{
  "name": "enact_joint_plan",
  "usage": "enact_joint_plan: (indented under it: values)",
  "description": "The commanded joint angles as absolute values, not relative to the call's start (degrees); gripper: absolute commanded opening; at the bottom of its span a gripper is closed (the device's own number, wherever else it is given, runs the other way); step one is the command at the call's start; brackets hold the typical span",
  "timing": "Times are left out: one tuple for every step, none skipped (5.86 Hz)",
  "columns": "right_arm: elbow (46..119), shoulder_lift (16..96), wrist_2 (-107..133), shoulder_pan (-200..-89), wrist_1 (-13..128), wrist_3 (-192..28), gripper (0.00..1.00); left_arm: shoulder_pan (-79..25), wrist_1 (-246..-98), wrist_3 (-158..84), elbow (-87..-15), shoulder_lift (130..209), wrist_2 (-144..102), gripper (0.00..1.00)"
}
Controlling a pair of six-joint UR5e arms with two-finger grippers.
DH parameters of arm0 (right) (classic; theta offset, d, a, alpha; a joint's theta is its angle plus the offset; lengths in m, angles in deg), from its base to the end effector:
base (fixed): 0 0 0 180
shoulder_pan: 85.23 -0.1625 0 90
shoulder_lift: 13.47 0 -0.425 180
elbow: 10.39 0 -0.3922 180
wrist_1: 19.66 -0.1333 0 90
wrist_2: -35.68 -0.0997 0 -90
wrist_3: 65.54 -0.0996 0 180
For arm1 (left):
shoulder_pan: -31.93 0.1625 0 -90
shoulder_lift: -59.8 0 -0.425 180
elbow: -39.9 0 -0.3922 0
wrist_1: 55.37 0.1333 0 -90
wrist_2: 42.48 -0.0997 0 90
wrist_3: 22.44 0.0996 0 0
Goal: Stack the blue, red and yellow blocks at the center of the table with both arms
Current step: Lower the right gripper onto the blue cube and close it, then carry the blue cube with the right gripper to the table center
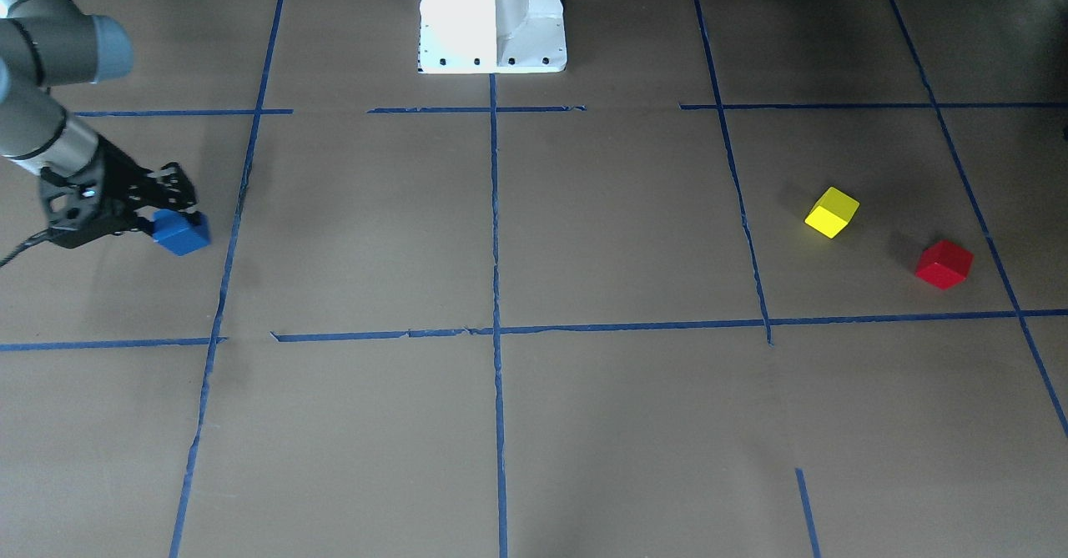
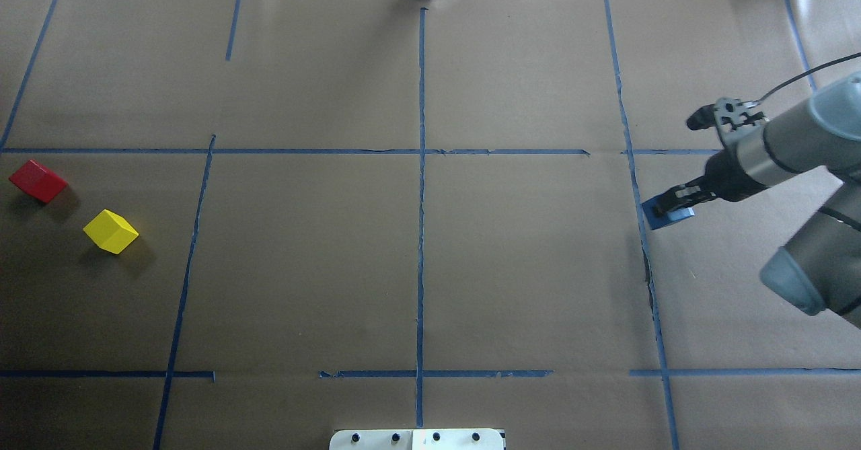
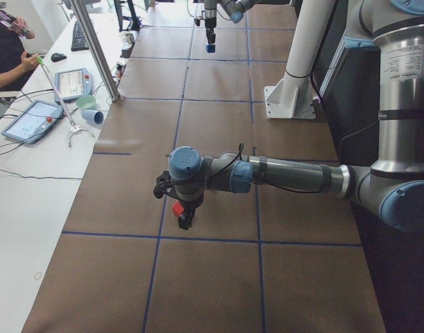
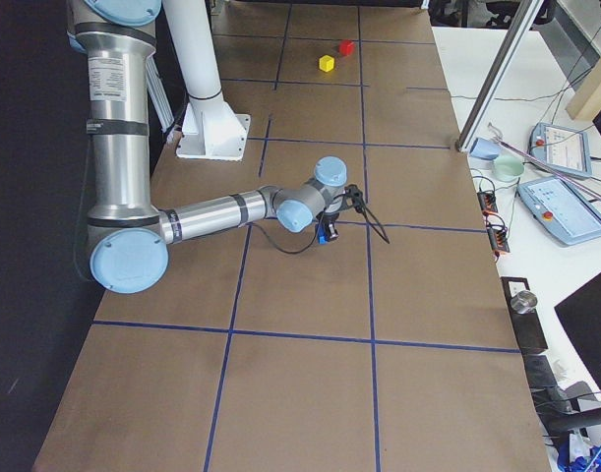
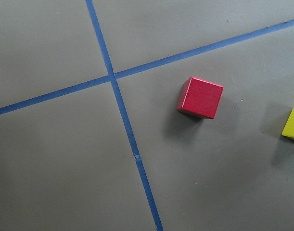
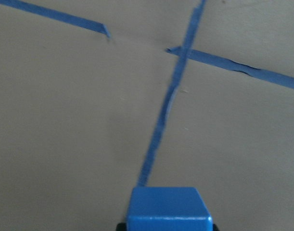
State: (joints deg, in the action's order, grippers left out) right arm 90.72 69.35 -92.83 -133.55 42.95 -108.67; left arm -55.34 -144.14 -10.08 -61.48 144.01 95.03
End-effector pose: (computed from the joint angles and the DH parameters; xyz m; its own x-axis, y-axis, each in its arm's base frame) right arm -0.3131 -0.4589 0.4442 0.5279 -0.2658 0.8066 0.1420 0.9640 0.2247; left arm -0.0383 -0.4543 0.6066 0.6463 0.2993 -0.7019 -0.1902 0.9540 0.2316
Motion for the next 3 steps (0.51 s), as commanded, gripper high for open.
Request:
enact_joint_plan:
  values:
    - [90.5,55.2,-90.4,-125.8,50.0,-126.5,0.00,-55.3,-144.0,-10.2,-61.3,144.0,95.0,1.00]
    - [89.7,46.9,-87.1,-123.0,60.8,-128.6,0.00,-55.3,-143.8,-10.4,-61.3,144.0,95.1,1.00]
    - [84.4,38.7,-84.4,-121.1,62.6,-137.5,0.00,-55.3,-143.9,-10.8,-61.4,143.9,95.1,1.00]
